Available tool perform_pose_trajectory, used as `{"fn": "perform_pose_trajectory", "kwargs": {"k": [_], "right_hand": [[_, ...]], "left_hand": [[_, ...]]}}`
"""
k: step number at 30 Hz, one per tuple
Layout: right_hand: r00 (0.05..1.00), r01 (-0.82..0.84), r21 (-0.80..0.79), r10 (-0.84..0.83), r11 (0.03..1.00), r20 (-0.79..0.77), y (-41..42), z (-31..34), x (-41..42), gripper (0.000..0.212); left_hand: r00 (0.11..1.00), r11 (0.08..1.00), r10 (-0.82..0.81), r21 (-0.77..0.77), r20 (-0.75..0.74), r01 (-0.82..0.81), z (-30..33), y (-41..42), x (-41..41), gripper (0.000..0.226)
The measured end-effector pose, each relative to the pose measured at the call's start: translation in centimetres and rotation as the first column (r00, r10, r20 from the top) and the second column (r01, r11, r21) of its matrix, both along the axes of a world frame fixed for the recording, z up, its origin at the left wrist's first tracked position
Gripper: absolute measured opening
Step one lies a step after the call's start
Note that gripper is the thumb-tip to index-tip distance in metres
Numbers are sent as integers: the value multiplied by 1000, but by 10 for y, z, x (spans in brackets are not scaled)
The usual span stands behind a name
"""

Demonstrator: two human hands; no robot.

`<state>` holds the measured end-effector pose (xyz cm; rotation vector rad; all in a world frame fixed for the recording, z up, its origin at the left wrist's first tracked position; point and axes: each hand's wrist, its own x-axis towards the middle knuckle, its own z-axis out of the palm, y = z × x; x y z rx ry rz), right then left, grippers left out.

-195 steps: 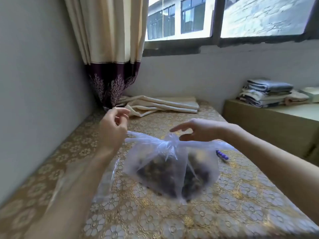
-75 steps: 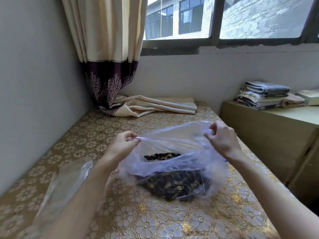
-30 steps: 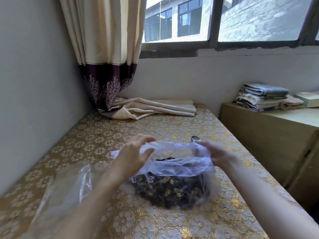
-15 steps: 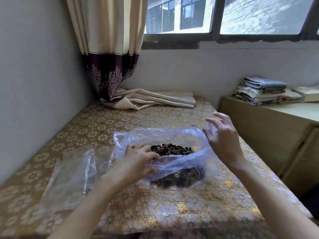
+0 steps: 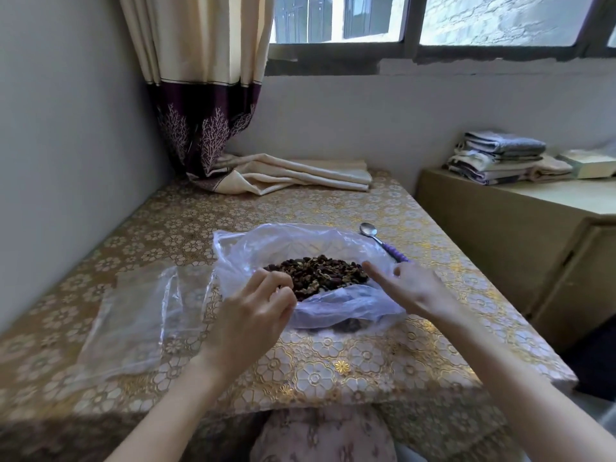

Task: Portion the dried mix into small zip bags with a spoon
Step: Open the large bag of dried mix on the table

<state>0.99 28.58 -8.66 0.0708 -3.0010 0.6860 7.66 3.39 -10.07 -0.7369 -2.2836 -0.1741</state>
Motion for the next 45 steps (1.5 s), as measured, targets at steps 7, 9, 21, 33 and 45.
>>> {"fn": "perform_pose_trajectory", "kwargs": {"k": [7,9,21,33,45], "right_hand": [[990,98,-158,-79,983,119,1,-17,5,30],[977,212,-492,-164,845,139,1,-18,7,16],[820,536,-481,293,-694,492,7,-15,1,12],[946,300,-604,-310,738,91,20,10,7,43],[983,167,118,-156,979,-98,-35,-10,-30,30]], "left_hand": [[977,978,201,39,63,-204,-15,-3,14,23],[962,966,255,24,99,-259,-17,-6,16,28],[977,963,201,166,72,-211,-16,-11,18,19],[821,636,441,519,362,-571,0,-13,-16,27],[737,571,213,530,641,-626,11,-23,-67,20]]}}
